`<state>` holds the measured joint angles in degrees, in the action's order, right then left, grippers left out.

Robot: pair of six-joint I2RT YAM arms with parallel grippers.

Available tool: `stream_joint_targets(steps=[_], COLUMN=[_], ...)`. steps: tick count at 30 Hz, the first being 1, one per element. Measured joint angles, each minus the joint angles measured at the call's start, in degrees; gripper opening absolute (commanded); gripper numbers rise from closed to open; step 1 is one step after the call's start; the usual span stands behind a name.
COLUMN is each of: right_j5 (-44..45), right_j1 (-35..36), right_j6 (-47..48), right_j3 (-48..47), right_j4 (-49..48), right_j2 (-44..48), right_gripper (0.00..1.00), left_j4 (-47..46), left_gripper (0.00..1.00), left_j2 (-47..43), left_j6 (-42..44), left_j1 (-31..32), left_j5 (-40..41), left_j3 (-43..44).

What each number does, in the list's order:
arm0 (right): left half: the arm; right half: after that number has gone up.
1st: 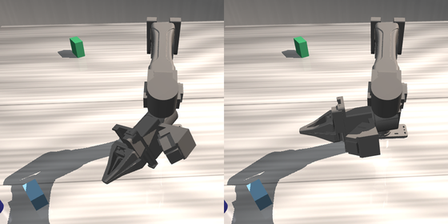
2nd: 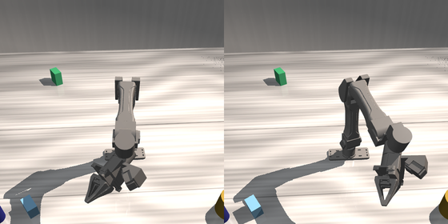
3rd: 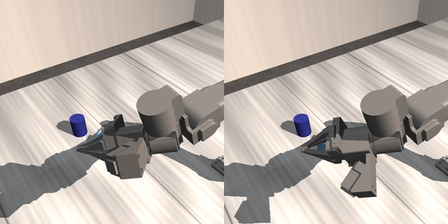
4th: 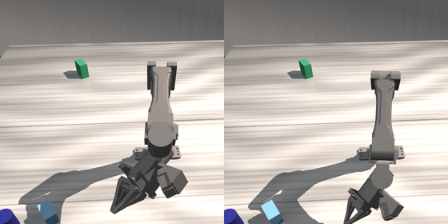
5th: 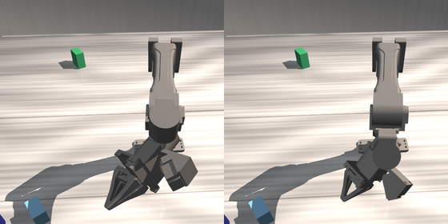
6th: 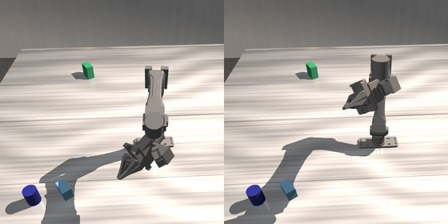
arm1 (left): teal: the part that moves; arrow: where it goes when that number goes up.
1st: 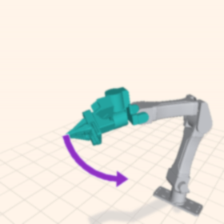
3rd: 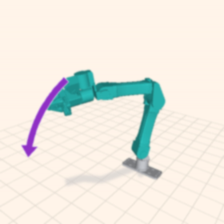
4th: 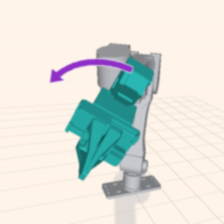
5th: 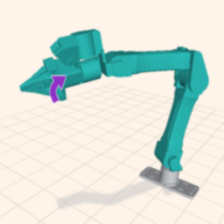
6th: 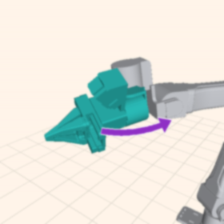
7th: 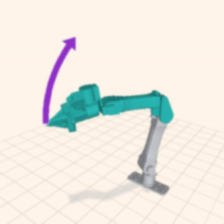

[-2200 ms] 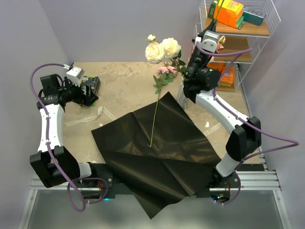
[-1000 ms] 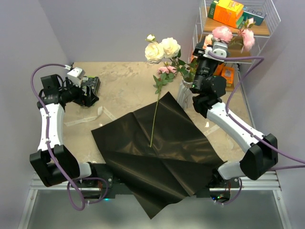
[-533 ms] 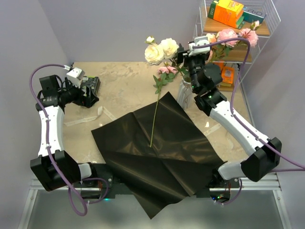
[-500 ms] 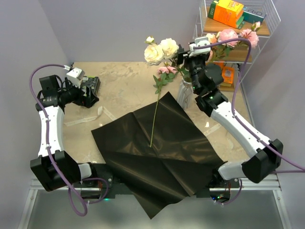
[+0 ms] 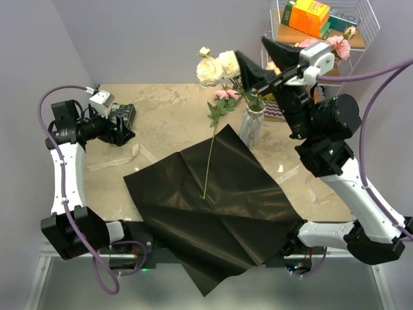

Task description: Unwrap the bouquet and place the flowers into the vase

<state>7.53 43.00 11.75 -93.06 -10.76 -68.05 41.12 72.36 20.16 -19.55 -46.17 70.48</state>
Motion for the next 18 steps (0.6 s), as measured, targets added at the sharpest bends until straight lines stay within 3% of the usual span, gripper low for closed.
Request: stream_joint_targets(steps=[6,12,18], right_j5=[2.5,7.0,13.7], right_j1=[14.6,22.3,24.6], right_j6=[6.7,7.9,2.3], right_j3=[0.2,14.5,26.8], right_j4=[4.7,10.1,11.8], right_j2=[-1.4,-4.3,-12.6], right_gripper=[0.63,0.61,0.6], left_j4=[1.2,3.0,3.4], left_gripper=[0.99,0.99,0.99], left_j2=[0.0,0.3,0.8], left_j6=[0.0,0.8,1.7], left_j1=[0.0,0.0,0.0], left_j5=[-0.1,0.0,0.0], left_j3=[0.0,0.6,0.7])
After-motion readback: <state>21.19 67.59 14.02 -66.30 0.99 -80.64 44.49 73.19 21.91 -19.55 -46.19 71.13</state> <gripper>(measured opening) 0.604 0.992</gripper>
